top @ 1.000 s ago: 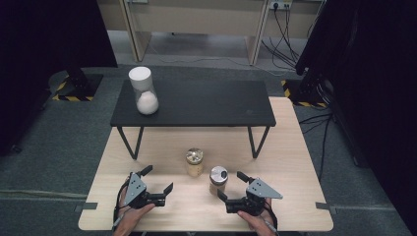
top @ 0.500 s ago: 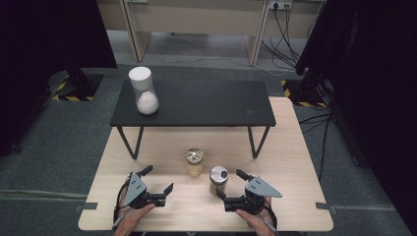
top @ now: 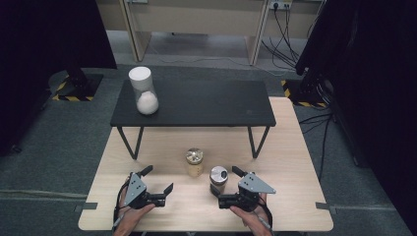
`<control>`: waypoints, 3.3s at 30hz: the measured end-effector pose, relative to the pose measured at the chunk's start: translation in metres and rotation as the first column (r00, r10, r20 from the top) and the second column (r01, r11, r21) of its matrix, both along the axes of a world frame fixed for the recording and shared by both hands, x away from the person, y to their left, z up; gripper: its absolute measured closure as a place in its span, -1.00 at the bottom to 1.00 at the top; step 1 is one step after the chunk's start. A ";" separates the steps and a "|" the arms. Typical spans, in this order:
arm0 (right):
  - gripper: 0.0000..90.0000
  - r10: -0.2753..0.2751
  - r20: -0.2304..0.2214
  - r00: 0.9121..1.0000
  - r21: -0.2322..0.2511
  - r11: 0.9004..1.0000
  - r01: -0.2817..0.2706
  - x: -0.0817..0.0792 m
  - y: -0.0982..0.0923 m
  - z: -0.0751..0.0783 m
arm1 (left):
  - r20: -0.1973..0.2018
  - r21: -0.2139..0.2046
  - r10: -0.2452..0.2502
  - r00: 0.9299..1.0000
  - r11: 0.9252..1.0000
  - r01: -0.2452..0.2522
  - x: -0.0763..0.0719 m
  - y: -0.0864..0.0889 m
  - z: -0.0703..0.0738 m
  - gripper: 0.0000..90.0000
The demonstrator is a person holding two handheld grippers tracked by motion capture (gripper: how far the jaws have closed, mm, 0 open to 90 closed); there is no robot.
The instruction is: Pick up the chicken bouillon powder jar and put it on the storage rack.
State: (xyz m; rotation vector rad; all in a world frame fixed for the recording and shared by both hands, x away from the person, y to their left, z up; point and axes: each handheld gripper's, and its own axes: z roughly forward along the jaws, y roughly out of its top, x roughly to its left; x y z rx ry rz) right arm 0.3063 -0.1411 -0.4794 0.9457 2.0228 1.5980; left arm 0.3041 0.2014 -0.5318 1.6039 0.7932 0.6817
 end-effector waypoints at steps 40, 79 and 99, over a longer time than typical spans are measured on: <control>-0.94 -0.094 -0.057 0.994 -0.091 0.992 0.089 0.008 0.071 0.031 | 0.000 0.000 -0.008 1.000 1.000 0.008 0.000 0.000 0.000 -0.98; -0.84 -0.210 -0.137 0.968 -0.202 0.963 0.181 0.044 0.113 0.034 | -0.003 -0.005 -0.014 1.000 1.000 0.014 -0.001 0.000 0.000 -0.98; -0.80 -0.288 -0.202 0.936 -0.262 0.937 0.231 0.065 0.128 0.029 | -0.005 -0.006 -0.013 1.000 1.000 0.013 -0.001 0.000 0.000 -0.98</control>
